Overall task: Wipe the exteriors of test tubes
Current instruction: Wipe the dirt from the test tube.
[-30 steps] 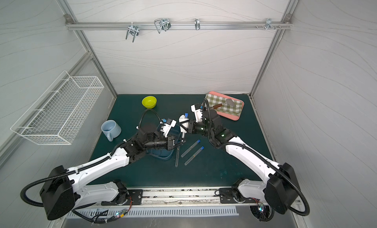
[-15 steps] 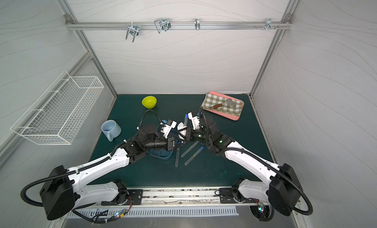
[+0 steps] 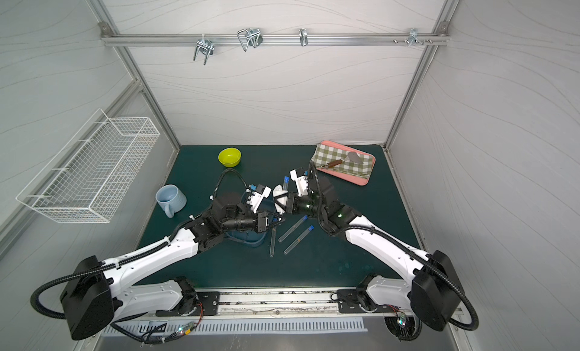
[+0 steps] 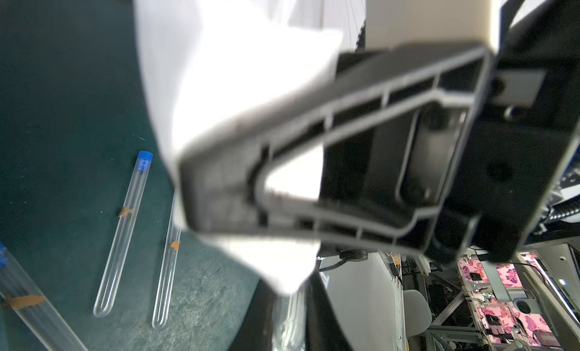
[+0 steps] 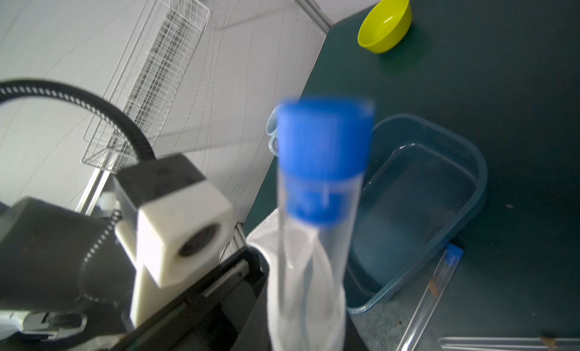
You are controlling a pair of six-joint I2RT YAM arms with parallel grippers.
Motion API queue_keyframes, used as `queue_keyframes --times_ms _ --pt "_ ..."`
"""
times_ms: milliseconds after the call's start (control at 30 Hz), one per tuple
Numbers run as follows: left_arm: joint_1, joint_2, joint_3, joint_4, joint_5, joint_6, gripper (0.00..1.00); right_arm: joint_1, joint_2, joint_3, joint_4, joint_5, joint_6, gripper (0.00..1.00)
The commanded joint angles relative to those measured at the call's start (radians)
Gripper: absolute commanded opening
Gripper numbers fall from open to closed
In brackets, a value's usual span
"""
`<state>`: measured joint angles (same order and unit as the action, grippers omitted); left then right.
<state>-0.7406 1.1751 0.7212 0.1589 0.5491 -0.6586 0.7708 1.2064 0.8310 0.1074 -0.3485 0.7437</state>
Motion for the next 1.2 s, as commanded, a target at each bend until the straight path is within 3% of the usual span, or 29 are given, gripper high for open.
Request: queue_keyframes --times_ms 0,333,500,733,1033,1167 --pt "0.001 -0.009 0.025 0.084 0.003 0.002 0.07 0.007 -0.008 -0.023 -0.021 0.044 0.008 0.21" --pt "0.000 -0.015 0.024 0.080 -0.003 0.003 0.07 -0.101 0.086 0.169 -0.071 -0.042 -0.082 0.21" --pt "0.001 -0.016 0.026 0.078 -0.006 0.004 0.07 -0.087 0.061 0.099 -0.020 -0.057 -0.030 0.21" --pt "0.001 -0.011 0.021 0.083 -0.009 0.001 0.07 0.000 -0.001 -0.013 0.008 0.024 0.018 0.21" --pt "0.000 -0.014 0.027 0.076 -0.007 0.003 0.07 -0.116 0.123 0.180 -0.032 -0.063 -0.074 0.21" --pt "0.002 -0.018 0.034 0.060 -0.010 0.013 0.07 -0.120 0.136 0.187 -0.029 -0.094 -0.074 0.21"
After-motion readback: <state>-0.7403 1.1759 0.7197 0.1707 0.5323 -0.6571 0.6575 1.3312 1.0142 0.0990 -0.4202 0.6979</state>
